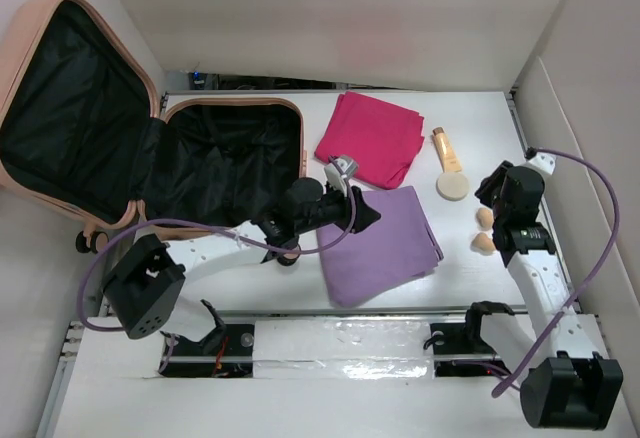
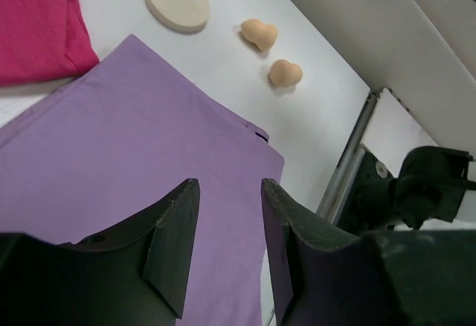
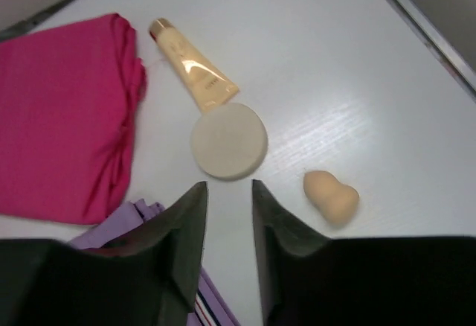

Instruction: Pack the luggage

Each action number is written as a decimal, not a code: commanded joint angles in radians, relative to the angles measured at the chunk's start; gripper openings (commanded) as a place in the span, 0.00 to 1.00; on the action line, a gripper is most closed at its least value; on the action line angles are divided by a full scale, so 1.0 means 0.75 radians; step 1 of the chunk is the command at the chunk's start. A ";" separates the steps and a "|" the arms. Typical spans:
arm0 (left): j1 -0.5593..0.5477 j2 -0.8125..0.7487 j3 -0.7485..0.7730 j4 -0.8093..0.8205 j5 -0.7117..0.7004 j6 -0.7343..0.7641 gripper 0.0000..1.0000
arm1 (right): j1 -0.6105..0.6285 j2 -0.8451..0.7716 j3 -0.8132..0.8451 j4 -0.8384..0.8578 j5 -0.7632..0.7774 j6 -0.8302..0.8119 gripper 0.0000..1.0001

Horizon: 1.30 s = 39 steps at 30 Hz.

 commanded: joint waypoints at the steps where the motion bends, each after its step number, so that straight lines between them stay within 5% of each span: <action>1: 0.000 -0.097 -0.045 0.131 0.112 -0.010 0.36 | -0.044 0.029 -0.026 0.049 -0.024 0.036 0.32; 4: 0.000 -0.218 -0.082 0.112 0.085 0.027 0.36 | -0.056 0.078 -0.007 0.092 -0.016 -0.003 0.00; 12: -0.065 -0.700 -0.372 0.307 -0.170 0.143 0.24 | -0.164 0.280 0.042 0.158 -0.120 0.003 0.00; 15: -0.078 -0.730 -0.407 0.356 -0.229 0.146 0.11 | -0.201 0.335 0.068 0.162 -0.165 0.014 0.23; 16: -0.078 -0.722 -0.395 0.327 -0.236 0.148 0.05 | -0.216 0.376 0.066 0.191 -0.171 0.014 0.39; 19: -0.078 -0.679 -0.352 0.264 -0.248 0.152 0.02 | -0.257 0.486 0.081 0.205 -0.173 0.016 0.50; 21: -0.078 -0.646 -0.354 0.276 -0.266 0.146 0.08 | -0.316 0.548 0.087 0.250 -0.220 0.036 0.50; 26: -0.061 -0.607 -0.307 0.211 -0.248 0.141 0.40 | -0.385 0.811 0.137 0.385 -0.430 0.053 0.47; 29: -0.061 -0.599 -0.317 0.231 -0.248 0.139 0.43 | -0.386 0.912 0.197 0.397 -0.565 0.048 0.39; 39: -0.061 -0.591 -0.301 0.194 -0.262 0.148 0.43 | -0.400 1.119 0.254 0.475 -0.803 0.128 0.47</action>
